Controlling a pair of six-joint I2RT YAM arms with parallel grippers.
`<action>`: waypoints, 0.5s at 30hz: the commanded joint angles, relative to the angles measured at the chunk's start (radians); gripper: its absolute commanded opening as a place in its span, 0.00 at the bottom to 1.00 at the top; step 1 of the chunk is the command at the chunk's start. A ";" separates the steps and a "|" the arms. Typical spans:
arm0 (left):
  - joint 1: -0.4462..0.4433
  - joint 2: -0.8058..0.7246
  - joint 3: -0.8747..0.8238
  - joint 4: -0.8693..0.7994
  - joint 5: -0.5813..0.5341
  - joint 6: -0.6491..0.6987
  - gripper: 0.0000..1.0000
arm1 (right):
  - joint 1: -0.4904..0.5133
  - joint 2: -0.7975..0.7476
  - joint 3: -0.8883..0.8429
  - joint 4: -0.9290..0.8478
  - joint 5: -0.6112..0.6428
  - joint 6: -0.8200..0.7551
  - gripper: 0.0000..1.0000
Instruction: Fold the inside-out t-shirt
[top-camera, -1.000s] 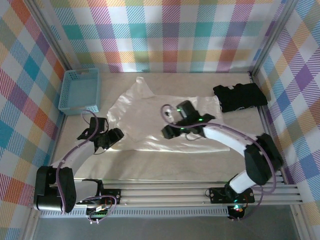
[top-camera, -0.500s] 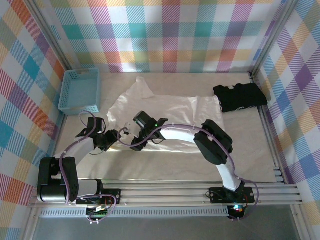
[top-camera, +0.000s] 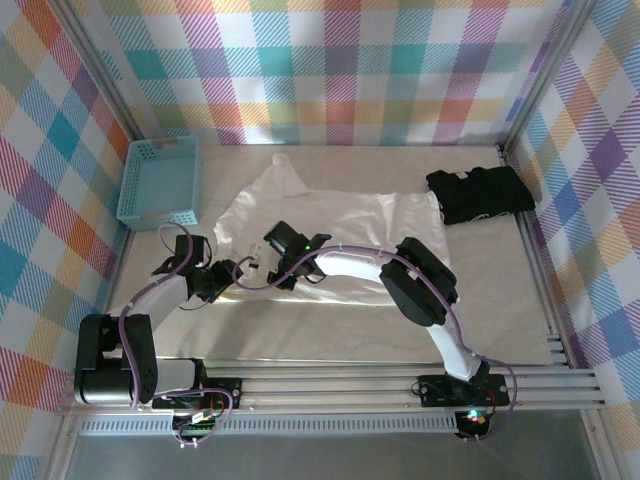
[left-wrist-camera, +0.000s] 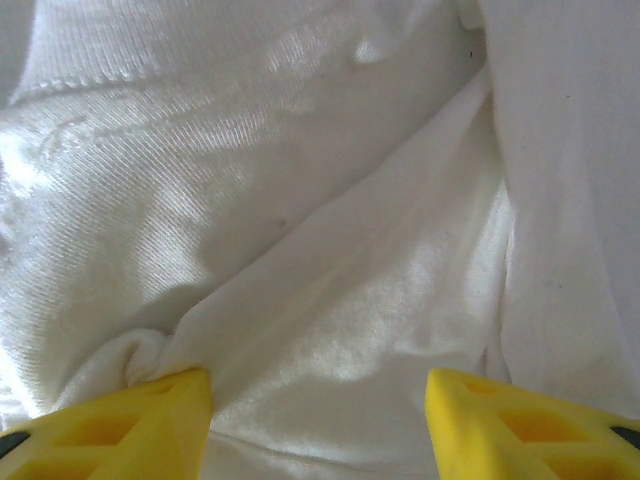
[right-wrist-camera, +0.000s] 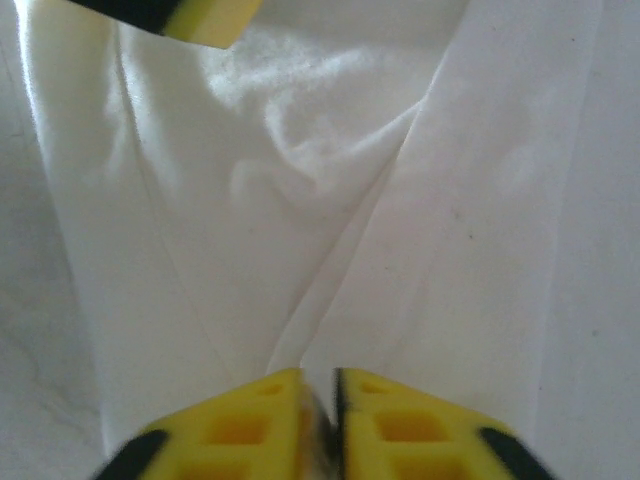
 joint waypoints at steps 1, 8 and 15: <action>0.018 -0.007 -0.026 -0.005 0.007 0.021 0.59 | -0.014 -0.015 0.026 0.005 0.024 0.025 0.06; 0.019 -0.020 -0.029 -0.005 0.004 0.027 0.59 | -0.127 -0.140 -0.084 0.120 -0.078 0.259 0.00; 0.019 -0.015 -0.030 -0.007 0.005 0.036 0.59 | -0.283 -0.104 -0.142 0.185 -0.205 0.572 0.01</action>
